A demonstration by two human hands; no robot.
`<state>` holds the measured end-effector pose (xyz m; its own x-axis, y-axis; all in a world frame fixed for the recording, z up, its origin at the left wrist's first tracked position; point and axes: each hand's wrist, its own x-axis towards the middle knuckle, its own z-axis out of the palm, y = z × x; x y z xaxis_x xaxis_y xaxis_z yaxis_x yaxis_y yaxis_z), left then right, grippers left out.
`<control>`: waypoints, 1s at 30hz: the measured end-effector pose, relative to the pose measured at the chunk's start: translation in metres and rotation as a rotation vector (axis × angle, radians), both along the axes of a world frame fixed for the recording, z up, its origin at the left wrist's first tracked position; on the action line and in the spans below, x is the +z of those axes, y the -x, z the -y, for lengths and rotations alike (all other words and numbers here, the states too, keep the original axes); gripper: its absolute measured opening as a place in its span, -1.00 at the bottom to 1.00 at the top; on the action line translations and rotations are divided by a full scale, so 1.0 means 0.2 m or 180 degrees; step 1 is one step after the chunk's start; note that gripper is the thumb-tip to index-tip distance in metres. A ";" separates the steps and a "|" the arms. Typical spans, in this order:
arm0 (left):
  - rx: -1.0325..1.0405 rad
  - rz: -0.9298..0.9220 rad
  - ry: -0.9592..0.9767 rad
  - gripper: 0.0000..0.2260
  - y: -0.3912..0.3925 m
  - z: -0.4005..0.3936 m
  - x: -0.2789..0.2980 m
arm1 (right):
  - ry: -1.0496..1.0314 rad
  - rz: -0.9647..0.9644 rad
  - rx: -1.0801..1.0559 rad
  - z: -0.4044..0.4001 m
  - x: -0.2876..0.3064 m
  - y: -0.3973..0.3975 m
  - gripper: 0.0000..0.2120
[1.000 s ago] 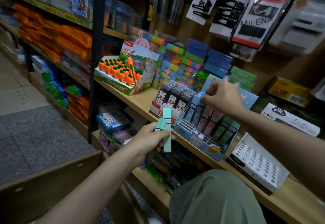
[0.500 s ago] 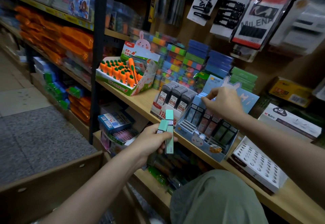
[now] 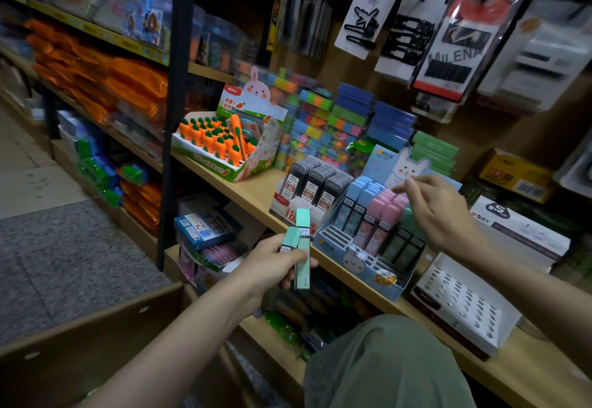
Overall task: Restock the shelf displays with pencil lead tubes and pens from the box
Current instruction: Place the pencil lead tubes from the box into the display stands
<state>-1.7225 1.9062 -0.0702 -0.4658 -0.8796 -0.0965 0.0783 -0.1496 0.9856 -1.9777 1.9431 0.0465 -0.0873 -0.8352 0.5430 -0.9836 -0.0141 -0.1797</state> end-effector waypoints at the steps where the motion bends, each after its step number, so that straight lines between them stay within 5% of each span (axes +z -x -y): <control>1: 0.0000 0.0014 -0.0009 -0.74 0.00 0.00 0.00 | -0.0059 -0.0045 -0.0038 -0.01 -0.02 0.00 -0.51; 21: -0.0073 0.0068 0.0032 -0.76 0.02 -0.05 0.00 | -0.0108 -0.0272 -0.0443 -0.09 -0.12 0.06 -0.38; 27: -0.0190 0.0088 0.0162 -0.74 0.03 -0.07 0.02 | 0.0073 -0.0346 -0.0430 -0.09 -0.11 -0.02 -0.62; 30: -0.0345 0.0087 0.0349 -0.77 0.01 -0.08 0.03 | 0.0130 0.0126 0.0189 -0.12 -0.10 -0.13 -0.67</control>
